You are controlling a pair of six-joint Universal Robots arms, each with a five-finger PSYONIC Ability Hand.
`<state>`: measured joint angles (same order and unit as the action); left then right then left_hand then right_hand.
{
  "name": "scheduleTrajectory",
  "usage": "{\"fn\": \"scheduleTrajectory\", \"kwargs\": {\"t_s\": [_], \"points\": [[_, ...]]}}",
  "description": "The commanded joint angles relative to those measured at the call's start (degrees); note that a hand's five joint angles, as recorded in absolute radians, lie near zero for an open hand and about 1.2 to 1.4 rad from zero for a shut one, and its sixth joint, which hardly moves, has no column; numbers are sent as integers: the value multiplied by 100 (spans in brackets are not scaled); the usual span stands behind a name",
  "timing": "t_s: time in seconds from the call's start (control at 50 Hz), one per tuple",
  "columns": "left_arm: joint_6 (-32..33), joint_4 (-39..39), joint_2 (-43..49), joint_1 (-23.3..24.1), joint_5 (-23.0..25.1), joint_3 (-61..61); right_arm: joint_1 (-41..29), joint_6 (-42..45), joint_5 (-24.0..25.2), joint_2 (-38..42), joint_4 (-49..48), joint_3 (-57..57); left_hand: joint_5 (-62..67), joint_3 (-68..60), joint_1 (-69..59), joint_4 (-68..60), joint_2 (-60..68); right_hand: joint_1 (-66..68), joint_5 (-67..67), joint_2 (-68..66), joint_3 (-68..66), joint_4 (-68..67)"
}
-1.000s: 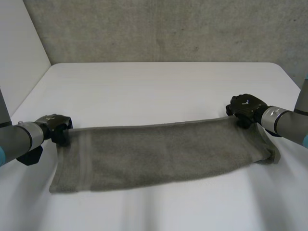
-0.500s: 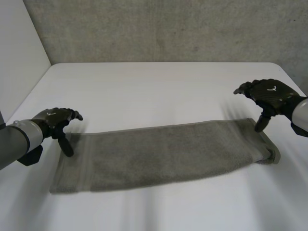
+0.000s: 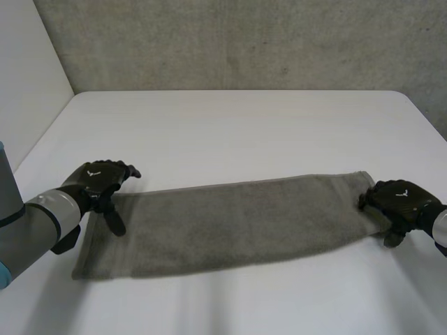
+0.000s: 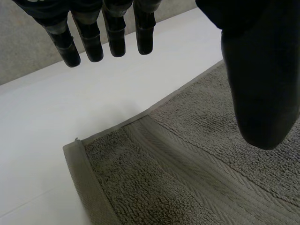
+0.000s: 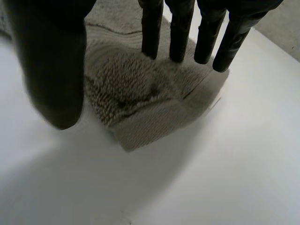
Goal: Fold the towel.
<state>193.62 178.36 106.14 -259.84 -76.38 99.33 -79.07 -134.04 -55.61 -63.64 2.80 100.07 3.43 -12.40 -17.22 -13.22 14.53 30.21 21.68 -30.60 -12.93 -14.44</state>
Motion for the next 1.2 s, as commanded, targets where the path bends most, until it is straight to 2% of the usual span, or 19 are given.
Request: {"fn": "scheduleTrajectory", "kwargs": {"t_s": [0.02, 0.04, 0.08, 0.16, 0.38, 0.52, 0.58, 0.68, 0.7, 0.74, 0.76, 0.84, 0.98, 1.0, 1.02, 1.04, 1.06, 1.18, 1.2], "points": [[-26, 146, 3, -5, 0, 60, -21, -43, -20, 159, -349, -49, -221, 240, 600, 322, -330, 3002, 2855, -2963, 293, 444], [-35, 173, 3, -5, 0, 69, -21, -43, -20, 159, -350, -49, -238, 240, 616, 322, -347, 3016, 2869, -2978, 293, 444], [-35, 182, 3, -5, 0, 87, 6, -87, -37, 150, -447, -102, -238, 240, 617, 322, -347, 4974, 4827, -4935, 293, 444], [-35, 190, -6, -5, 0, 113, 32, -87, -55, 53, -517, -172, -238, 240, 617, 322, -347, 4979, 4832, -4940, 293, 444], [-158, 190, -76, -32, 0, 140, 1095, -105, -55, -517, -474, -1032, -238, 240, 617, 322, -347, 4979, 4832, -4940, 293, 444], [-175, 199, -76, -67, 0, 140, 981, -131, -37, -896, -333, -1508, -254, 240, 633, 322, -364, 4979, 4832, -4940, 293, 444], [-228, 261, -85, -58, -9, 148, 384, -228, 24, -1124, -148, -1623, -254, 240, 633, 322, -364, 4979, 4832, -4940, 293, 444], [-272, 278, -128, -58, -9, 183, -1659, -316, -116, -1239, -157, -1614, -255, 240, 633, 322, -364, 4979, 4832, -4940, 293, 444], [-272, 278, -155, -67, -9, 184, -1664, -316, -117, -1239, -157, -1614, -255, 240, 633, 322, -364, 4979, 4832, -4940, 293, 444], [-281, 287, -172, -67, -9, 184, -2792, -307, -405, -1055, -244, -1631, -255, 240, 633, 322, -364, 4979, 4832, -4940, 293, 444], [-281, 287, -181, -67, -9, 192, -2798, -307, -407, -1054, -245, -1631, -255, 240, 633, 322, -364, 4979, 4832, -4940, 293, 444], [-289, 322, -216, -76, -18, 201, -4279, -280, -941, -432, -621, -1806, -255, 240, 633, 322, -364, 4979, 4832, -4940, 293, 444], [-290, 340, -217, -67, -18, 245, -5389, -254, -1250, 727, -746, -2254, -255, 240, 633, 322, -364, 4979, 4832, -4940, 293, 444], [-290, 349, -225, -58, -18, 263, -5486, -254, -1285, 922, -702, -2325, -255, 240, 633, 322, -364, 3502, 3355, -3464, 293, 444], [-290, 349, -225, -58, -18, 263, -5487, -254, -1286, 924, -702, -2326, -255, 240, 633, 322, -364, 3488, 3341, -3449, 293, 444], [-290, 357, -225, -41, -18, 263, -5513, -245, -1346, 993, -641, -2326, -255, 240, 633, 322, -364, 856, 709, -817, 293, 444], [-290, 357, -225, -40, -18, 263, -5479, -263, -1364, 976, -579, -2317, -255, 240, 633, 322, -364, -619, -766, 658, 293, 444], [-290, 366, -225, -23, -9, 245, -5303, -351, -1286, 642, -605, -2124, -255, 240, 633, 322, -364, -936, -1084, 975, 293, 444], [-290, 384, -217, -14, -18, 219, -5164, -438, -1277, 355, -631, -2019, -255, 240, 633, 322, -364, -1986, -2133, 2024, 293, 444]]}}
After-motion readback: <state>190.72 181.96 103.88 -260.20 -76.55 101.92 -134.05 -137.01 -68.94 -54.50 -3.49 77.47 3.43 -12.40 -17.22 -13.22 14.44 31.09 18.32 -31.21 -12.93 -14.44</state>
